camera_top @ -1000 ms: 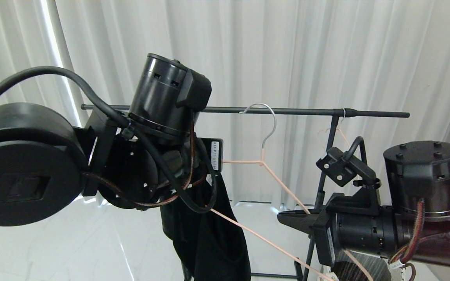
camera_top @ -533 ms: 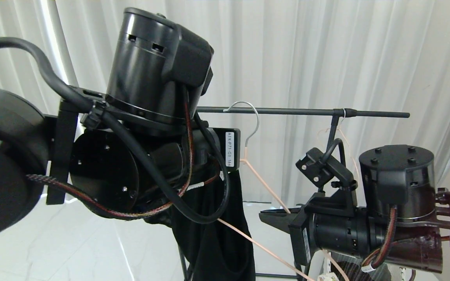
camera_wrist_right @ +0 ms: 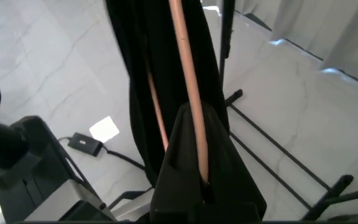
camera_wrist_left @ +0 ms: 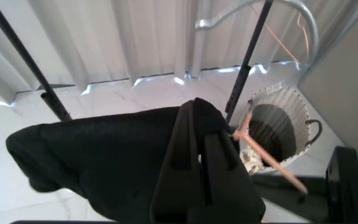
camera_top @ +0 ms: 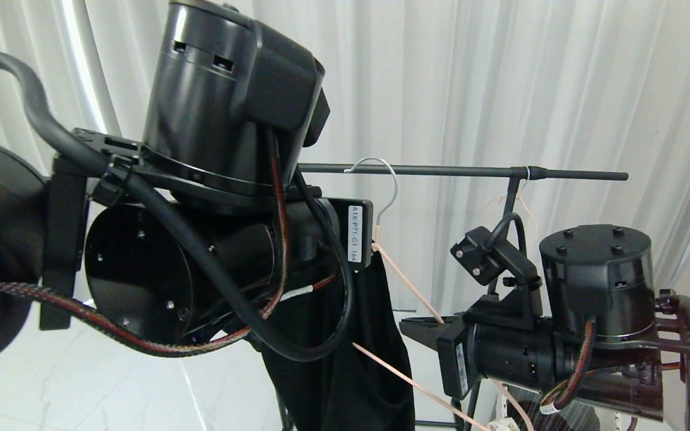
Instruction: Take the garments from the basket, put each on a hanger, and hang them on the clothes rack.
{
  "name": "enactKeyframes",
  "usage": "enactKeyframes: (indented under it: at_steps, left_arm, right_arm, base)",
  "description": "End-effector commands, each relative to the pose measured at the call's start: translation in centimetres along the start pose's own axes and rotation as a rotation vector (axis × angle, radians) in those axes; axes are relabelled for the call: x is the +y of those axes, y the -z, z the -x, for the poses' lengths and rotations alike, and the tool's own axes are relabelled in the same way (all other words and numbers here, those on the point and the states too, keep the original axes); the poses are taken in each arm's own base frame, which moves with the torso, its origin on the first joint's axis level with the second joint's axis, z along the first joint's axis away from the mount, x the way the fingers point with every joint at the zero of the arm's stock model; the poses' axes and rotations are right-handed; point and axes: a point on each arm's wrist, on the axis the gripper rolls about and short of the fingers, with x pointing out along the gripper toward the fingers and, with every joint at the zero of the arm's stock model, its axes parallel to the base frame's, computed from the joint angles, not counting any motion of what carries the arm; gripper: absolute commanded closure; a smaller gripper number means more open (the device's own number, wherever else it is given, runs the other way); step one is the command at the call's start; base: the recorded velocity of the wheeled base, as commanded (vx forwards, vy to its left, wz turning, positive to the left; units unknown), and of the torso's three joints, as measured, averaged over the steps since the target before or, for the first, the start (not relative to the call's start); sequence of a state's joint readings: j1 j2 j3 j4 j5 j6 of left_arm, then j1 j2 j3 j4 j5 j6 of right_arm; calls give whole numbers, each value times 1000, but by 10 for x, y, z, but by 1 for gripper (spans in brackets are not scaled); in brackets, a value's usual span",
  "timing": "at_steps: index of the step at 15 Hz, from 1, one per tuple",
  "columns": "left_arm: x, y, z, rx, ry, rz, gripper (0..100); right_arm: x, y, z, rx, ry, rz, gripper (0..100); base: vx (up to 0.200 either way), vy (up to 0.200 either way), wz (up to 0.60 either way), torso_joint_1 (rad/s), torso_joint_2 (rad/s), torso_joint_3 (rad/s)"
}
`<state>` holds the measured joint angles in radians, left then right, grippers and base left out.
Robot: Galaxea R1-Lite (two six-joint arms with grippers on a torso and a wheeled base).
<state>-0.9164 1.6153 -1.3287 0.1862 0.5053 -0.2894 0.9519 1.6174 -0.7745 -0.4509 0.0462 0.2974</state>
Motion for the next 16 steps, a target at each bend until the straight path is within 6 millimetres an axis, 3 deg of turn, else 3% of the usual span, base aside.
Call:
enactKeyframes:
  at_steps: [1, 6, 7, 11, 16]
  left_arm:
    - [4, 4, 6, 5, 0, -11, 100]
    - [2, 9, 9, 14, 10, -38, 100]
    - [2, 9, 9, 14, 9, -39, 0]
    - [4, 6, 12, 0, 6, -32, 0]
    - [9, -2, 39, -52, 48, -56, 0]
  right_arm:
    - [-1, -1, 1, -9, 14, -24, 100]
    - [-9, -8, 2, -78, 80, -41, 100]
    - [-9, -11, 2, -97, 79, -38, 100]
    - [-18, -15, 4, -132, 145, 11, 100]
    - [-27, -28, 7, -255, 208, 102, 100]
  base:
    - [0, 0, 0, 0, 0, 0]
    - [0, 0, 0, 0, 0, 0]
    - [0, 0, 0, 0, 0, 0]
    - [0, 0, 0, 0, 0, 0]
    - [0, 0, 0, 0, 0, 0]
